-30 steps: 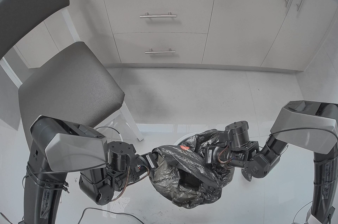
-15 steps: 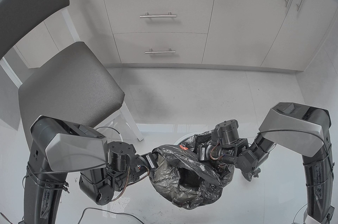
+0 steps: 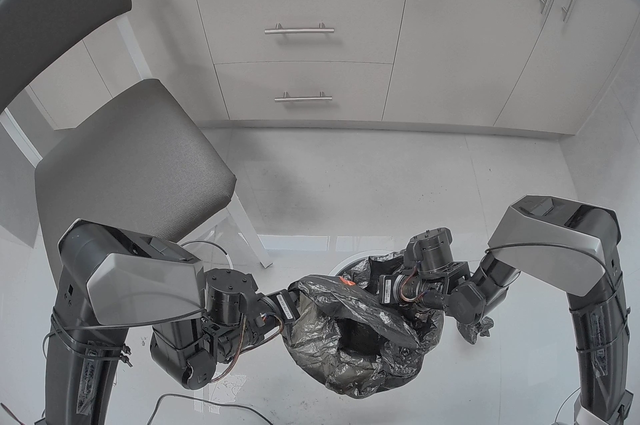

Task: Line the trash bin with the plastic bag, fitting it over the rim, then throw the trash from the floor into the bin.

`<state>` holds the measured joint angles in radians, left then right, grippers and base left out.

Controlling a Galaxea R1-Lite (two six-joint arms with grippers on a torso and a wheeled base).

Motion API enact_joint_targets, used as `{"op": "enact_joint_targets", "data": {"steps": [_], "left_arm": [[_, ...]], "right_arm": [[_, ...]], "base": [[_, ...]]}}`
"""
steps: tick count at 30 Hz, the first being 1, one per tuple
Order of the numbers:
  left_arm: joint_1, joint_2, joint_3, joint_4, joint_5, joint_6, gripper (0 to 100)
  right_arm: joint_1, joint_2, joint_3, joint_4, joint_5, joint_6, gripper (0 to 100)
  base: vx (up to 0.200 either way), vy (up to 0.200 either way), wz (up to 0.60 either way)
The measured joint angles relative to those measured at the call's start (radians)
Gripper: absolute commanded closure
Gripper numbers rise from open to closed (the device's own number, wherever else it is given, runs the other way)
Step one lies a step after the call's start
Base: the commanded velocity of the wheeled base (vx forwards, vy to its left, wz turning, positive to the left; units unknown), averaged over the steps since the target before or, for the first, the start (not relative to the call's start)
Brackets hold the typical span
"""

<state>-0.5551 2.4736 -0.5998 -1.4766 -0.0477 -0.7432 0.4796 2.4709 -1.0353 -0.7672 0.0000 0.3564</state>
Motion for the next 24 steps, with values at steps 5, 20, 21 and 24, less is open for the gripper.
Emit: {"op": "enact_joint_targets", "data": {"steps": [5, 20, 21, 24], "left_arm": [[0.0, 0.0, 0.0, 0.0, 0.0, 0.0, 100], [-0.001, 0.0, 0.001, 0.0, 0.0, 0.001, 100], [-0.001, 0.0, 0.001, 0.0, 0.0, 0.001, 100], [-0.001, 0.0, 0.001, 0.0, 0.0, 0.001, 100]], "right_arm": [[0.009, -0.08, 0.048, 0.008, 0.0, 0.028, 100], [-0.12, -0.353, 0.24, -0.027, 0.009, 0.063, 100], [-0.129, -0.348, 0.24, -0.039, 0.009, 0.062, 100], [-0.161, -0.32, 0.226, -0.089, 0.006, 0.055, 100]], "base": [[0.0, 0.0, 0.0], [0.0, 0.0, 0.0], [0.0, 0.0, 0.0], [0.0, 0.0, 0.0]]}}
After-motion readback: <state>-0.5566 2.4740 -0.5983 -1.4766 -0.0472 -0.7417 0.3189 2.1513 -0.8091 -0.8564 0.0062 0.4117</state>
